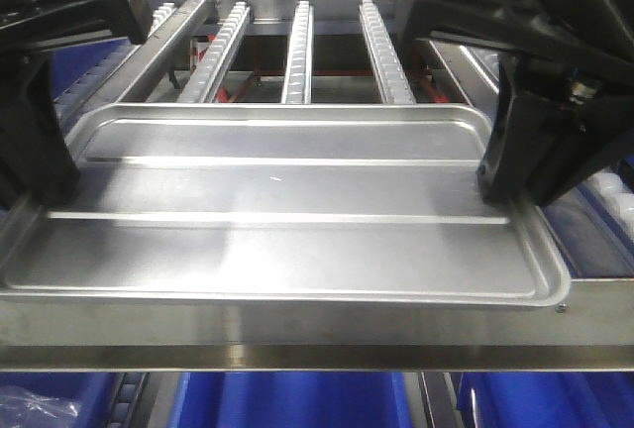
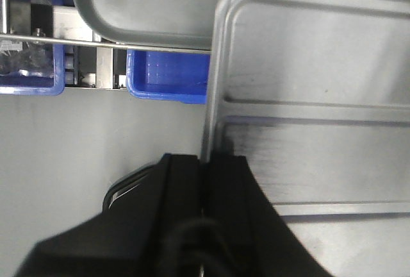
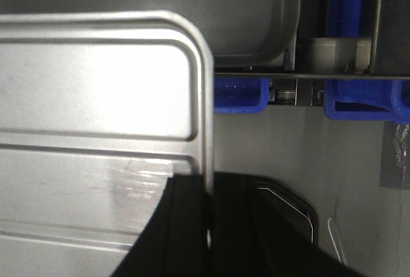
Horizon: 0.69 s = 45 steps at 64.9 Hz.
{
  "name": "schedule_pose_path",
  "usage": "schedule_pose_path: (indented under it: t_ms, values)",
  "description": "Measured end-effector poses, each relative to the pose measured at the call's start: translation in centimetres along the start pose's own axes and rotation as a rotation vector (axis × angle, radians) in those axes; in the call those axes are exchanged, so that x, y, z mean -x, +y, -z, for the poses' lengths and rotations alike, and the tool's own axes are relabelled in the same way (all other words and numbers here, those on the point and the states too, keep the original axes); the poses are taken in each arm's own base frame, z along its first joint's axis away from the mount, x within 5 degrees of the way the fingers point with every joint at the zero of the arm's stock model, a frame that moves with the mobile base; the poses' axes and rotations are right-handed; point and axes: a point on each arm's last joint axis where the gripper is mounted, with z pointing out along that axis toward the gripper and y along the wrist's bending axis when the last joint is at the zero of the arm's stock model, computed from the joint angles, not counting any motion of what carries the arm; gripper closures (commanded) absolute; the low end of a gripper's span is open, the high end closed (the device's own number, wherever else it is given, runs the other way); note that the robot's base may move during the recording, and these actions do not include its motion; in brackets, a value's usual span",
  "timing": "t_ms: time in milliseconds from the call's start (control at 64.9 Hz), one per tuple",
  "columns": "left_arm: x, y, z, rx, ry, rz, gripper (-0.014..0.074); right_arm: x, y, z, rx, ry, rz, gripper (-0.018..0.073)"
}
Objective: Grab silver tray and place in blue box
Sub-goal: 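Pull the held tray back off the rack toward the robot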
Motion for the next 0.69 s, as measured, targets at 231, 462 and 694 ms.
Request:
schedule_pose_path:
  t_ms: [231,462,694]
  values:
    - [-0.01,0.01,0.00,0.002,0.001,0.000,0.0701,0.00,0.00,0.00,0.000,0.000,-0.002,0.0510]
    - [-0.01,0.01,0.00,0.002,0.001,0.000,0.0701,0.00,0.00,0.00,0.000,0.000,-0.002,0.0510]
    - [0.00,0.00,0.00,0.000,0.000,0.000,0.0701,0.00,0.00,0.00,0.000,0.000,-0.002,0.0510]
